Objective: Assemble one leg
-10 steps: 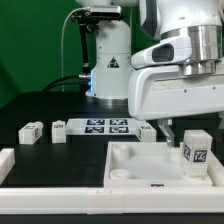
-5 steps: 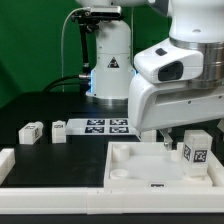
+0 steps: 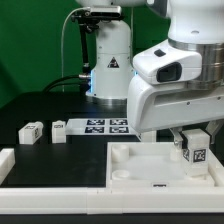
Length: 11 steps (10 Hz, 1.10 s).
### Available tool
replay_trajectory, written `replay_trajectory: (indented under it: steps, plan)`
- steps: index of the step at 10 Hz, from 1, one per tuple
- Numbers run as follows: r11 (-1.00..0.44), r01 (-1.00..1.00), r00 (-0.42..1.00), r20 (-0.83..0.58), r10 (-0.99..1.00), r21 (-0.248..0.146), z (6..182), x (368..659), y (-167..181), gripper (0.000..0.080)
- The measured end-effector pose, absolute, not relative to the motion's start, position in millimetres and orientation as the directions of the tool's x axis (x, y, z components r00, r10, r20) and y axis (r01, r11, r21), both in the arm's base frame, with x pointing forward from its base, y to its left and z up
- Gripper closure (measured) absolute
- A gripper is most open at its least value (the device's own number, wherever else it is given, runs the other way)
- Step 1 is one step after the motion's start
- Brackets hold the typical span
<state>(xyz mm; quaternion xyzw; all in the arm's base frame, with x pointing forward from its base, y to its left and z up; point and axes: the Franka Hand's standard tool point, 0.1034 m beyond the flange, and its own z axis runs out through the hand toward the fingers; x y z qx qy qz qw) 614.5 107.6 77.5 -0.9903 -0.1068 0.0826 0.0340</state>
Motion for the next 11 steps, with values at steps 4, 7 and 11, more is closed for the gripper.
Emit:
replay_trajectory:
  steps: [4,7,11]
  plan:
    - [-0.985,-0.165,0.975,-0.160,-0.157,-0.039,77.0,616,110,0.0508]
    - [-0.824,-0.566,0.817,-0.128,-0.562,0.006,76.2,613,121,0.0507]
    - [-0.463,-0.884,0.454,-0.120,-0.883,0.062,75.9,612,129,0.0506]
